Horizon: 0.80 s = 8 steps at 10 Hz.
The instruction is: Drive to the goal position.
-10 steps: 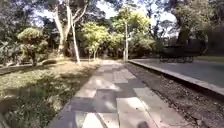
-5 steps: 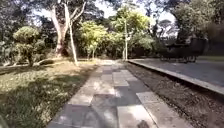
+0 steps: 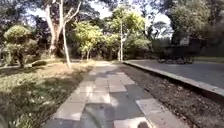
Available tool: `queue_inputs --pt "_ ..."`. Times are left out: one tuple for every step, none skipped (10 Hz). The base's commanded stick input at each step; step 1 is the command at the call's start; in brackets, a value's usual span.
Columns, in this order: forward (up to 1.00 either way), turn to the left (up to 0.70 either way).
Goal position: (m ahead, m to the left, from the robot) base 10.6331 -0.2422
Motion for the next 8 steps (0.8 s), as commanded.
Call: queue_inputs --pt "0.5 0.0" --pt "0.5 0.0" --pt "0.5 0.0" --pt "0.5 0.0" --pt "0.5 0.0" --pt "0.5 0.0" --pt "0.5 0.0" --pt "0.5 0.0"
